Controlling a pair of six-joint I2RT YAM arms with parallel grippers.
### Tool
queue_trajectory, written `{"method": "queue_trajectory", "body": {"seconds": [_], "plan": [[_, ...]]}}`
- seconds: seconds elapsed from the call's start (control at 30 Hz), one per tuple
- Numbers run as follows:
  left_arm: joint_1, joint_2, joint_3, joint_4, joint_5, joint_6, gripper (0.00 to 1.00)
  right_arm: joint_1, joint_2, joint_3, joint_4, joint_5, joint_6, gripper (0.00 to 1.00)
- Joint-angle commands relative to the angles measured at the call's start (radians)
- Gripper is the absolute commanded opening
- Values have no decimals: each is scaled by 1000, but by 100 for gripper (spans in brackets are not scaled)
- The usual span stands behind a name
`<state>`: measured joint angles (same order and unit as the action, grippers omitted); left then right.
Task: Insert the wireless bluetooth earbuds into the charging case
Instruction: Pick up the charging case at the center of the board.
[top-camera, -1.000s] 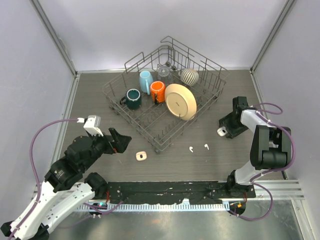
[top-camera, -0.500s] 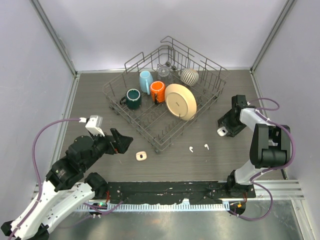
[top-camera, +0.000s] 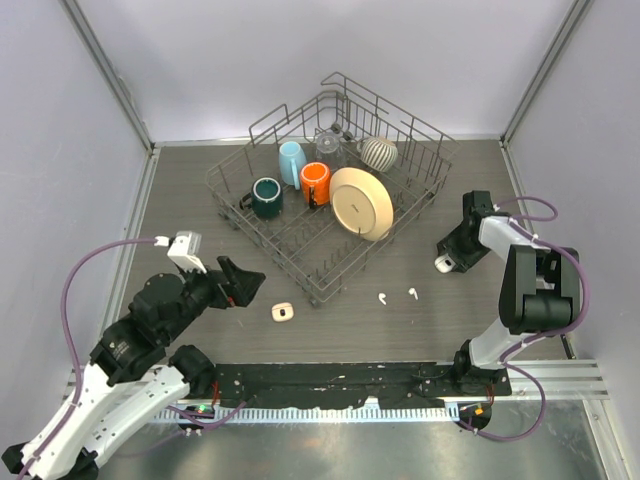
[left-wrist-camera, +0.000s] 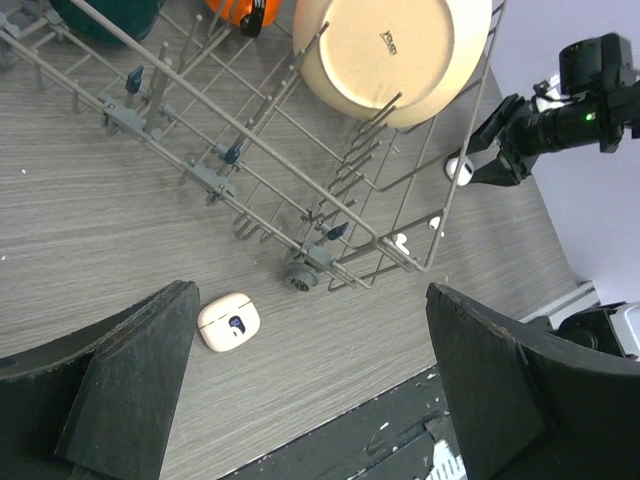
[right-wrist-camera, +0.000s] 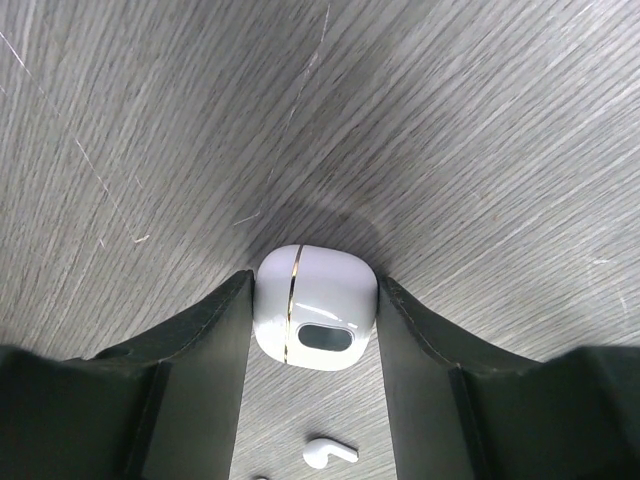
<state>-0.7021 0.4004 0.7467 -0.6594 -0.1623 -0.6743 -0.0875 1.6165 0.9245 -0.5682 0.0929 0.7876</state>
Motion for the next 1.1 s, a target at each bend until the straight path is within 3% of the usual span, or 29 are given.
{"method": "queue_trajectory", "body": {"seconds": [0.0,0.03,0.17,0.43,0.63,0.77,1.07], "plan": [[3,-38,3,63,-46,-31,100,3,-39,-15,24,18,5,10],[1,-47,3,66,-65,-39,100,3,-55,-16,21,16,6,1],[1,-135,17,55,-154,-71,100,3,-161,-23,-4,-11,27,1],[1,-278,-37,144,-158,-51,100,3,-515,2,-127,-116,122,1],[1,-93,19,168,-7,8,100,5,-700,46,-145,-261,225,1],[1,63,59,263,127,50,100,40,-722,106,-108,-355,277,1],[1,199,30,602,260,75,100,359,-751,79,66,-245,563,1]]}}
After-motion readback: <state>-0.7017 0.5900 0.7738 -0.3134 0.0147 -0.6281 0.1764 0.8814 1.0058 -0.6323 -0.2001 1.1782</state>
